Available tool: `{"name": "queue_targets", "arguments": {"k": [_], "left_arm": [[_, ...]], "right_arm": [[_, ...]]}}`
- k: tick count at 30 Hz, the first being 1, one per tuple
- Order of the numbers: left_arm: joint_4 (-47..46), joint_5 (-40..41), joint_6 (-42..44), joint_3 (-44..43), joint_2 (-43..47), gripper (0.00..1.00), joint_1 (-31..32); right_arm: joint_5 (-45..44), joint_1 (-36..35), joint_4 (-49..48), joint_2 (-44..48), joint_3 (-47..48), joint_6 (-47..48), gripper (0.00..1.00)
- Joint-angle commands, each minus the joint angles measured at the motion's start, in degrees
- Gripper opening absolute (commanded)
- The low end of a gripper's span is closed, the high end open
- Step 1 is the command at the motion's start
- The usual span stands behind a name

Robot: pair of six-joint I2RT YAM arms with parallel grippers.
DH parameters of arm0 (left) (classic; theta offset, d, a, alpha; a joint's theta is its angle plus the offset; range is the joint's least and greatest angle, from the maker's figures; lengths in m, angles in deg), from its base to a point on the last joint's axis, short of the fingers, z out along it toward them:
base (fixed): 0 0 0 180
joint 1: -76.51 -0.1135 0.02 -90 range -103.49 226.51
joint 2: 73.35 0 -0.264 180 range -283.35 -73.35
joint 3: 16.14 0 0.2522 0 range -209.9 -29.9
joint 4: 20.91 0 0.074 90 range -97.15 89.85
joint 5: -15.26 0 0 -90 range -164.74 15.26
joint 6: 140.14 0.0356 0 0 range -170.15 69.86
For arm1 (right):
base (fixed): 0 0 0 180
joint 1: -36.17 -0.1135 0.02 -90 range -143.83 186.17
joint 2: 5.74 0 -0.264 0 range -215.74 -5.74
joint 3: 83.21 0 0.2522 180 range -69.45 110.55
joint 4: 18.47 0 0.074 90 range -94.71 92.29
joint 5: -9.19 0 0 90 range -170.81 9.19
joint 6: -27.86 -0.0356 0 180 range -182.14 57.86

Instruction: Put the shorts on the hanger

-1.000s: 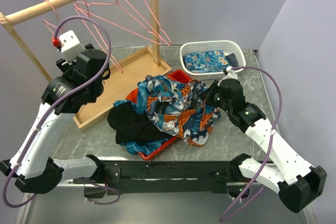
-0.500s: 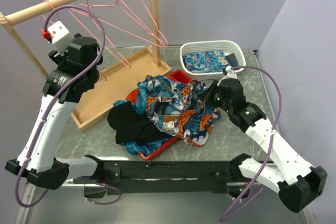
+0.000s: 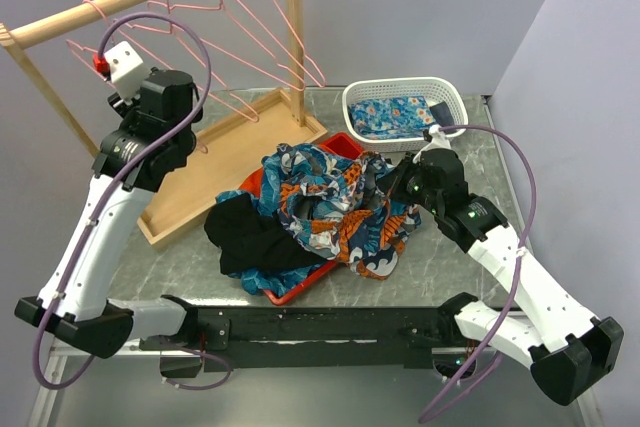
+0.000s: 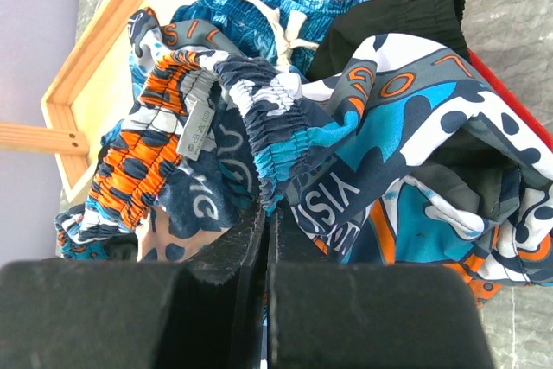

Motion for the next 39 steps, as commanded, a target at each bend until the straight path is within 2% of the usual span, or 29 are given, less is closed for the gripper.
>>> {"name": "queue_targets", "arguments": {"k": [1,8,11,12,16,23,31,39], "left_arm": [[-0.27,2.79,-0.89,-1.14,-1.33,0.51,-0.28],[2.27,5.59,-2.82,-2.37,-3.88,0.39,-0.19],[1.83,5.95,-2.29,-2.19,-3.88,0.27,-0.28],[1.74,6.39,-2.20,-2.37,-3.80,0.19,-0.28],[1.30,6.04,-1.15,-3.77,-3.10,0.02,-0.28],[0.69,2.26,2.10,-5.80,-0.28,0.01,-0.10],[0.59,-3.97,4.65,-1.84,5.07,0.01,0.51],[1.12,-15.21,8.34,0.97,9.82,0.01,0.86]], "right_arm": [[0.60,-0.51,-2.16,-0.50,2.15,0.78,0.00],[2.09,-0.69,-2.34,-1.03,2.51,0.69,0.00],[2.36,-0.69,-2.52,-1.11,2.33,0.69,0.00],[2.44,-0.69,-2.60,-1.11,2.42,0.61,0.00],[2.45,-0.95,-2.34,-1.20,2.68,0.69,0.00],[2.27,-1.21,-2.43,-1.55,3.12,0.52,0.00],[1.74,-1.74,-2.52,-2.78,4.00,0.34,0.00],[0.87,-2.79,-2.60,-3.75,4.53,0.17,0.00]]}}
